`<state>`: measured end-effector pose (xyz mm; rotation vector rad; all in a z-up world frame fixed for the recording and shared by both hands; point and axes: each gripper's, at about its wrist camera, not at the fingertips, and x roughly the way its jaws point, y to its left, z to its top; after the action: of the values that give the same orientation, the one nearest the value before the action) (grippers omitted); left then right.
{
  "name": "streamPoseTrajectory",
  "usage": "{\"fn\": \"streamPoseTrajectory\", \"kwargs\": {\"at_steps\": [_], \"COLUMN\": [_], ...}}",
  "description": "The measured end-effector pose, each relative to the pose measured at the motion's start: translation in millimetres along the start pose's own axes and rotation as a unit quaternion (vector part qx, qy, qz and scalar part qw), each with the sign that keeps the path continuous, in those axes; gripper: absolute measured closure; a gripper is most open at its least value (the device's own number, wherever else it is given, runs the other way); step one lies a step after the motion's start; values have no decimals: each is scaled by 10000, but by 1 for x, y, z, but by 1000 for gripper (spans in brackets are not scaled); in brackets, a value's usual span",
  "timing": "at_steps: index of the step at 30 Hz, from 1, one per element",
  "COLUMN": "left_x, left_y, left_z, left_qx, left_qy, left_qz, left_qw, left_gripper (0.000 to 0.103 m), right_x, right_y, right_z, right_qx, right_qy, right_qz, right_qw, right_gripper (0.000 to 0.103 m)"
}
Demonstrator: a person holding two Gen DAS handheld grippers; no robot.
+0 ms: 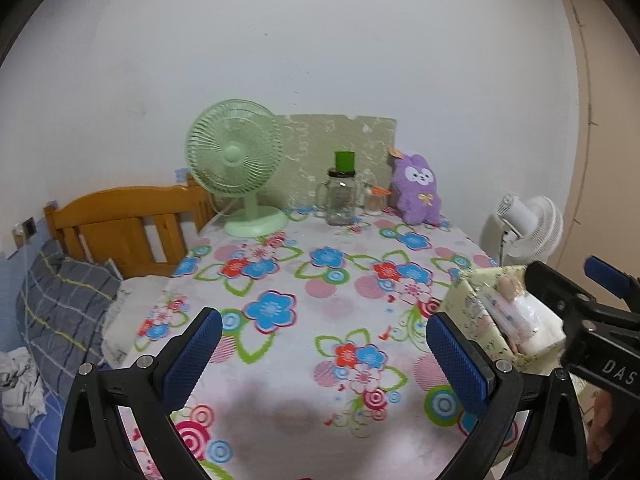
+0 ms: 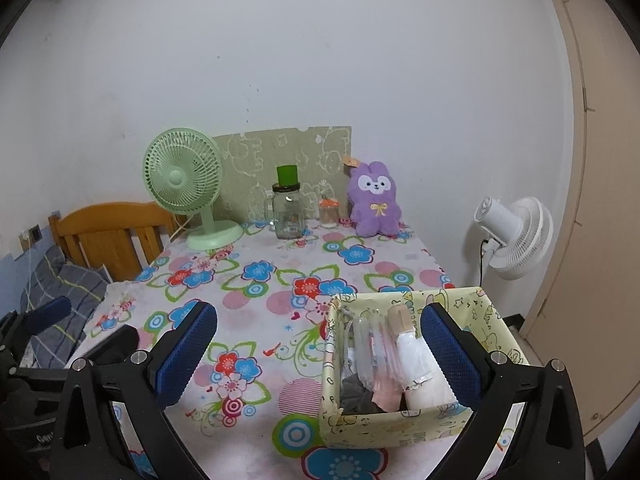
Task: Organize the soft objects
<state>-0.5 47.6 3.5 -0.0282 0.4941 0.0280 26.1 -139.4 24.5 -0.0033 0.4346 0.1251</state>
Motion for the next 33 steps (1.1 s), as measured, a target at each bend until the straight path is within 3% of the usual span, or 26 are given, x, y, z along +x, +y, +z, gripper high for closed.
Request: {"fn": "streamPoseTrajectory", "kwargs": {"at_steps": [10,33], "left_x": [-13,-9], "left_y": [27,19], "left_z": [9,9], "left_qx": [-358,-205], "left_qy": [-226,-163], "left_qz": [272,254], "left_qw": [9987,9993], "left_gripper": [0,0], "right_x": [-5,-4], "right_y": [-3,-8], "right_z": [1,0], "right_qx": [54,96], "right_qy": [-24,18], "right_qz": [-41,-69], "right_qw": [10000,9999], "right_gripper": [0,0]}}
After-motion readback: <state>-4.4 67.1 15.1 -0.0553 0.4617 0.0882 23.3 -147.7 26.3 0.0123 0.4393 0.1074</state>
